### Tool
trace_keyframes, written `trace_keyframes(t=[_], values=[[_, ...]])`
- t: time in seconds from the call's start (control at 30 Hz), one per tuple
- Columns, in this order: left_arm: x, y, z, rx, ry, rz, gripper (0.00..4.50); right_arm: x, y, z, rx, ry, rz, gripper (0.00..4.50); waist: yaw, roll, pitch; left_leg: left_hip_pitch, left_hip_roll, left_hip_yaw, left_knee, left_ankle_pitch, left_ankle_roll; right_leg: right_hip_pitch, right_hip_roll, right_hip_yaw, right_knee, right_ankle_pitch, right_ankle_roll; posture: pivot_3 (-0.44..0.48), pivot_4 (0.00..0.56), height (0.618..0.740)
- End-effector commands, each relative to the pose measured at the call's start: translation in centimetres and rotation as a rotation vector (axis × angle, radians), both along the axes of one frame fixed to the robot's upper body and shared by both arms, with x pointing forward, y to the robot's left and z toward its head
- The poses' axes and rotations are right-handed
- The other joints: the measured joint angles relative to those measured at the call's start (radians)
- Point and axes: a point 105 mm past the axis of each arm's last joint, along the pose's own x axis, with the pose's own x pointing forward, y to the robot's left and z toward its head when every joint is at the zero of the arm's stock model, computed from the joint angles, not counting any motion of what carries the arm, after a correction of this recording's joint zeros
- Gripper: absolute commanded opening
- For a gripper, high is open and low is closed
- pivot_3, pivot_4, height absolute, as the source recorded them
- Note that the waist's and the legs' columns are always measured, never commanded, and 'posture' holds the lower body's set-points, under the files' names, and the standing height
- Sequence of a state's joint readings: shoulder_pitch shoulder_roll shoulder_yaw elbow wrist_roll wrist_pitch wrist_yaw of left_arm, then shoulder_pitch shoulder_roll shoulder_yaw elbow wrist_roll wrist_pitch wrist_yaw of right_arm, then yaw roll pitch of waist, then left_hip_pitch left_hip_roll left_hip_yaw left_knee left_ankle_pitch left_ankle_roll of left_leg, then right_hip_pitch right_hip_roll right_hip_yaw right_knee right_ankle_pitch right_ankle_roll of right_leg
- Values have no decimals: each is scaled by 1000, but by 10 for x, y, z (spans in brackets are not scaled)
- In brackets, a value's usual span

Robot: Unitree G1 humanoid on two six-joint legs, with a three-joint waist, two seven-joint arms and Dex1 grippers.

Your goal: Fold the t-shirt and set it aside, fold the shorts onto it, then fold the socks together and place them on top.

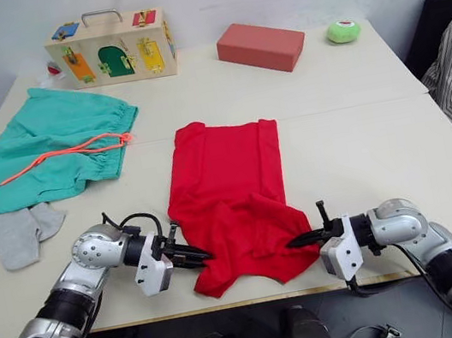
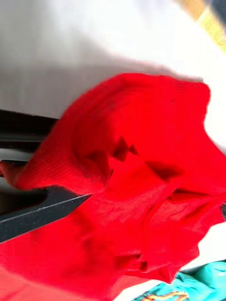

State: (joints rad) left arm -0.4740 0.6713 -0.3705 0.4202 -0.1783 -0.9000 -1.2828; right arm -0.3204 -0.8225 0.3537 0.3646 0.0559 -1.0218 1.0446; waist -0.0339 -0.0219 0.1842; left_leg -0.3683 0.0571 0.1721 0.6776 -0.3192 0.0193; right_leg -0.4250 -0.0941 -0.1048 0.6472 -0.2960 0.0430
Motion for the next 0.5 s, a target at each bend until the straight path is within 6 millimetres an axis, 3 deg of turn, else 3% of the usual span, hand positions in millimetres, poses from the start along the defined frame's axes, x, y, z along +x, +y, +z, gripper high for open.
trace_keyframes(t=[0.03,0.27,0.5], values=[[-14,10,4,-20,91,20,41,-12,6,22,65,45,8,0,0,1,1,-1,0,0,0,0,0,-1,0,0,0,0,0,0,150,740],[-51,27,21,-48,260,58,41,-51,11,48,110,331,0,0,8,2,1,-2,1,-2,1,-2,-1,-1,0,-1,0,-1,-1,0,150,740],[-71,34,20,-42,370,129,41,-88,11,40,31,617,-24,0,14,2,2,-3,1,-5,0,-7,3,0,0,-3,-3,-1,-2,0,150,740]])
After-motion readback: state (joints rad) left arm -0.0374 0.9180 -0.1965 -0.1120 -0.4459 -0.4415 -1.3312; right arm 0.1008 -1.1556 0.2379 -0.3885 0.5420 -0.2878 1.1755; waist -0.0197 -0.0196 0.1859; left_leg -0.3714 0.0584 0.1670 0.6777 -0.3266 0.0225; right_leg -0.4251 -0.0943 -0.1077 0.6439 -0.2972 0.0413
